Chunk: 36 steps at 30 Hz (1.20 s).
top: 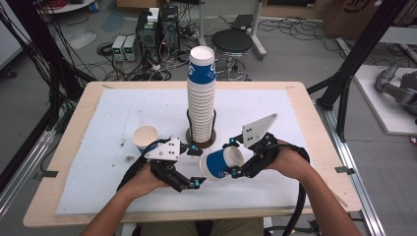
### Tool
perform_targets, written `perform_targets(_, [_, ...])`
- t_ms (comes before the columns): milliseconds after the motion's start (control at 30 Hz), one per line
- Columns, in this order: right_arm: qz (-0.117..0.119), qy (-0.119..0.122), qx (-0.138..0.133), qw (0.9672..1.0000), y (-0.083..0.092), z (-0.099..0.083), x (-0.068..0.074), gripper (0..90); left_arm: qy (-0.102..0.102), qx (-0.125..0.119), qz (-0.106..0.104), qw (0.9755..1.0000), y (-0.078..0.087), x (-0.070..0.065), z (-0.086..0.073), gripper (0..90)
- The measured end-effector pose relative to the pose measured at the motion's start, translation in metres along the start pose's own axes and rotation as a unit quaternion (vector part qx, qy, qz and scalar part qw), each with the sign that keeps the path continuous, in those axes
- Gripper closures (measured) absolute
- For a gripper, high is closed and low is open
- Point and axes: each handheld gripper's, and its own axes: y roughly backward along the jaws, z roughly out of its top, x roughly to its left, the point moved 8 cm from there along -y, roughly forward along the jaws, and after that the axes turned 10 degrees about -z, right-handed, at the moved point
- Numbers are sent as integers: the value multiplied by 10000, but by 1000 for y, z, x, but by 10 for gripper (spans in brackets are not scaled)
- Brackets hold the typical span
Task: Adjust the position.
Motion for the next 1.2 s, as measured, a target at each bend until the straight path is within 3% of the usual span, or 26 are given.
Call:
perform_targets(167, [-87, -176, -264, 9995, 3, -5, -2, 305, -2, -280, 69, 9996, 5, 1, 3, 173])
perform_targets(433, [-221, -472, -669, 9964, 2, -15, -3, 306, 39, -820, 216, 9964, 12, 3, 9, 167])
perform_targets(567, [-234, -687, -962, 9927, 2, -17, -3, 305, 53, -1011, 232, 9946, 13, 3, 10, 165])
perform_targets(800, [-216, -980, -1268, 9868, -1, -25, 0, 306, 61, -1106, 204, 9936, 9, 2, 7, 165])
perform_targets(1200, [-118, -1293, -1774, 9755, -2, -30, 3, 306, -1, -1369, 211, 9904, 1, 4, 12, 155])
